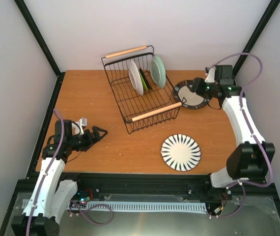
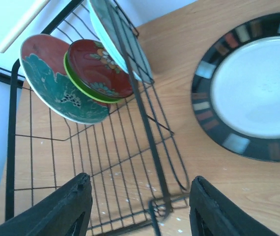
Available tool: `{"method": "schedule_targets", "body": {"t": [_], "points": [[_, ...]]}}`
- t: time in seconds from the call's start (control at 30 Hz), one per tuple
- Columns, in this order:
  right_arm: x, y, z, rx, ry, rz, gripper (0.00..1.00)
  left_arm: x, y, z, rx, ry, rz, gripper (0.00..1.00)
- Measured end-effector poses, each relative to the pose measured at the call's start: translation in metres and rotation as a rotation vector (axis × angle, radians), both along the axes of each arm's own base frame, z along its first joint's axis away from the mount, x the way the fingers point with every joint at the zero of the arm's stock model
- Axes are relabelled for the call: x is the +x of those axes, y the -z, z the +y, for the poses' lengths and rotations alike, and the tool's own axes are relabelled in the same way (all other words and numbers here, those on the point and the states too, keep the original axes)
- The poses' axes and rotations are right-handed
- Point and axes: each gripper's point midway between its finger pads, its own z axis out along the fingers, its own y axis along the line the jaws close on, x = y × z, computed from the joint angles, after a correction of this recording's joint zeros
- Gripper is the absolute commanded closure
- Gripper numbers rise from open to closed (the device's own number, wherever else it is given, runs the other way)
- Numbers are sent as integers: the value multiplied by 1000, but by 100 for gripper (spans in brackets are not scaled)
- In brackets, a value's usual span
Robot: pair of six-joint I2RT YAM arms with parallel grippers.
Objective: Load the plates into the dish rack
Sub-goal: Move the dish rack to the center of the board, then move the plate to the center of the board.
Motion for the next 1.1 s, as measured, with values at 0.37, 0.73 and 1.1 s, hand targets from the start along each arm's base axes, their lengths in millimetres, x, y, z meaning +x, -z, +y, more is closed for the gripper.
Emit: {"method": "schedule_targets", "body": {"t": [0.37, 0.73, 1.1], "points": [[-117, 101, -60, -66, 225, 277, 41, -1, 18, -25, 37, 117, 147, 0], [-196, 173, -68, -156, 243, 591, 39, 15, 17, -30, 85, 158, 155, 0], [-215, 215, -60, -174, 214, 756, 39, 33, 1, -30, 116, 162, 107, 0]]}}
